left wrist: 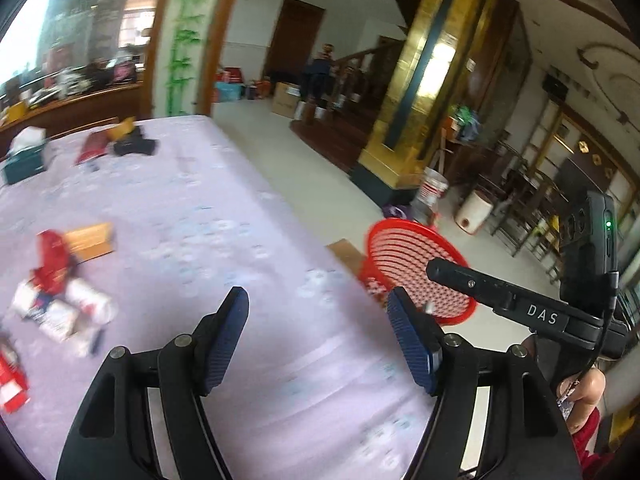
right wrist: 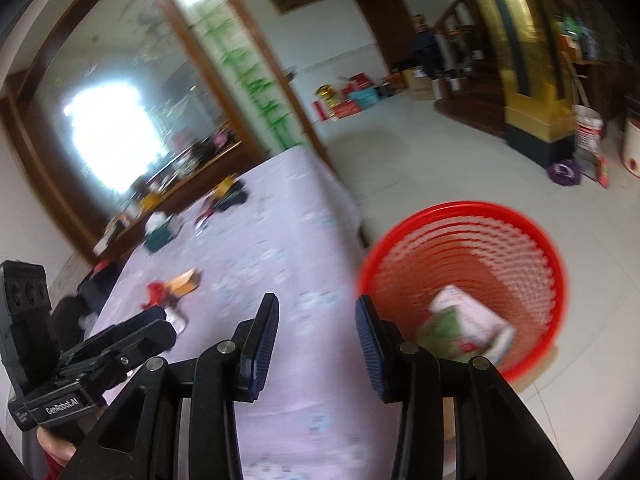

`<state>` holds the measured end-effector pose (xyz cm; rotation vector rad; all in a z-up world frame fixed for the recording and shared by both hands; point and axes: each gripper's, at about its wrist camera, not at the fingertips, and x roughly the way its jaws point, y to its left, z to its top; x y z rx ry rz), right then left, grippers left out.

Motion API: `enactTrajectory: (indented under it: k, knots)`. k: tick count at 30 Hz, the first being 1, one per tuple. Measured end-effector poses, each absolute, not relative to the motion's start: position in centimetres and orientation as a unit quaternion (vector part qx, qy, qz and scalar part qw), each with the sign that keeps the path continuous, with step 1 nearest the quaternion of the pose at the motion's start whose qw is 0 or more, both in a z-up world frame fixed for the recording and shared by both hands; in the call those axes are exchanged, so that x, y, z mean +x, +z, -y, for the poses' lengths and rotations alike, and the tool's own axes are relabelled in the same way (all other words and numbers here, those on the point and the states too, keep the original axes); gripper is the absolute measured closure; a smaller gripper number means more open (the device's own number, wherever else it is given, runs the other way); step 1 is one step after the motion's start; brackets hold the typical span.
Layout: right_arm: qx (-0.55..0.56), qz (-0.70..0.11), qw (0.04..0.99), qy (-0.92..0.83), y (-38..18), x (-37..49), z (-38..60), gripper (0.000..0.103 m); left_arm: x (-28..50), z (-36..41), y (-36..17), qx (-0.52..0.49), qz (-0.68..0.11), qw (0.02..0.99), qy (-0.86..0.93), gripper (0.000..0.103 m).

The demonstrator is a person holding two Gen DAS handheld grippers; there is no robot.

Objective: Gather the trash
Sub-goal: 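Move both tools back over the table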

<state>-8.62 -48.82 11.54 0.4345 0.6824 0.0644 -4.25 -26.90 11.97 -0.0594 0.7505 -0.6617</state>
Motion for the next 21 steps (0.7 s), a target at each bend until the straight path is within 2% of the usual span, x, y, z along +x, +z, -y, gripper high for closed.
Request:
enactTrajectory:
  k: [16, 21]
  knots:
    - [0.127, -0.396, 0.894, 0.168, 10.3, -3.3, 33.5, 0.060, -6.6, 1.7, 11.8, -0.128, -0.333, 0.931, -0.083, 0.031]
    - [0.100, -0.404, 0.885, 0.209, 10.5, -2.9, 29.1, 0.057, -5.0, -6.2, 10.0, -0.171, -0.345, 0.923, 0.016, 0.029]
